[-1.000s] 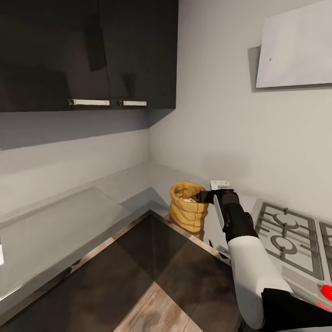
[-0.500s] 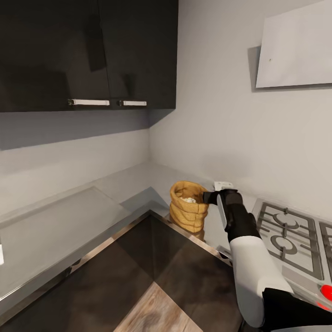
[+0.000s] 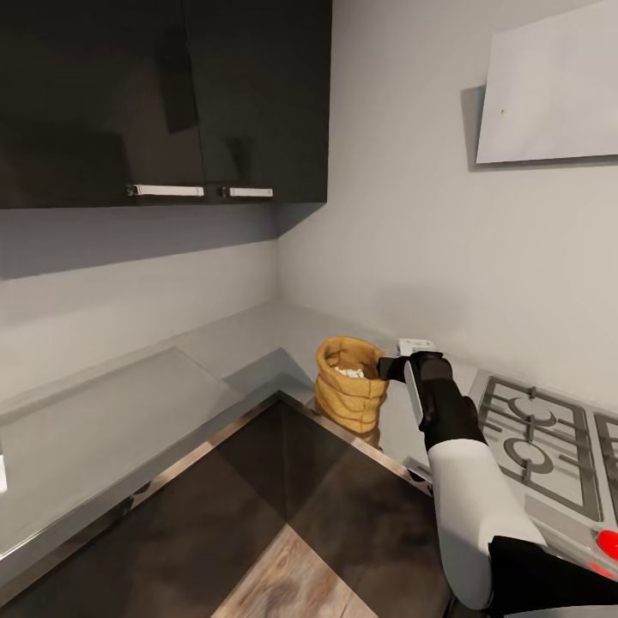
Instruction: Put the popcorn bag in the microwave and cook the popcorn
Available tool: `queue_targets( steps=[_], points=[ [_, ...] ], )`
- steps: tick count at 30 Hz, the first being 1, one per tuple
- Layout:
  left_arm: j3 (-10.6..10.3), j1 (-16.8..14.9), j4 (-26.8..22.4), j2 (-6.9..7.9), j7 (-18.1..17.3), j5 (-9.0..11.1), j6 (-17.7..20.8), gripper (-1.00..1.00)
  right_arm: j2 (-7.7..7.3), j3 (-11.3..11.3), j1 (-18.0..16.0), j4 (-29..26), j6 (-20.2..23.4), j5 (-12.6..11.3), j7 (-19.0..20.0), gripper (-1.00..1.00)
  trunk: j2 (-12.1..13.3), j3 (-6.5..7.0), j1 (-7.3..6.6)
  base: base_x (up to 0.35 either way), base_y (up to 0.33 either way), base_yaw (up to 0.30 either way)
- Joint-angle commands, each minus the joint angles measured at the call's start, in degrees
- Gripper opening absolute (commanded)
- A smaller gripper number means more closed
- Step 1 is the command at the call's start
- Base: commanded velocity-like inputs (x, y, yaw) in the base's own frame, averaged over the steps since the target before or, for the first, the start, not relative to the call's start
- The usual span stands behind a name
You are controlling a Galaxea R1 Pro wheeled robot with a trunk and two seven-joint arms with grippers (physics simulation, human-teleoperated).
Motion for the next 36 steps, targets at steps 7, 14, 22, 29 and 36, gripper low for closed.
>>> queue_targets(
  steps=[7,14,22,29,36],
  points=[
    [0.1,0.0,0.0,-0.02,-0.1,0.3,-0.1,1.00,0.10,-0.4,0.0,1.4,0.4,0.7,0.3,-1.00,0.0,-0.08,0.01,0.000,0.000,0.000],
    [0.1,0.0,0.0,-0.02,-0.1,0.3,-0.1,1.00,0.30,0.0,0.0,-8.2,8.7,0.7,0.3,-1.00,0.0,-0.08,0.01,0.000,0.000,0.000],
    [0.1,0.0,0.0,-0.02,-0.1,0.1,-0.1,1.00,0.24,1.2,0.0,-13.8,13.4,1.5,0.2,-1.00,0.0,-0.08,0.01,-0.040,0.000,0.000],
    [0.2,0.0,0.0,-0.10,-0.1,0.1,-0.2,1.00,0.24,2.4,0.0,-15.8,13.4,1.6,0.2,-1.00,0.0,-0.08,0.01,-0.334,0.000,0.000],
    [0.2,0.0,0.0,-0.11,0.0,0.1,-0.2,1.00,0.24,2.4,0.0,-15.8,13.4,1.6,0.2,-1.00,0.0,-0.08,0.01,-0.345,0.000,0.000]
  ],
)
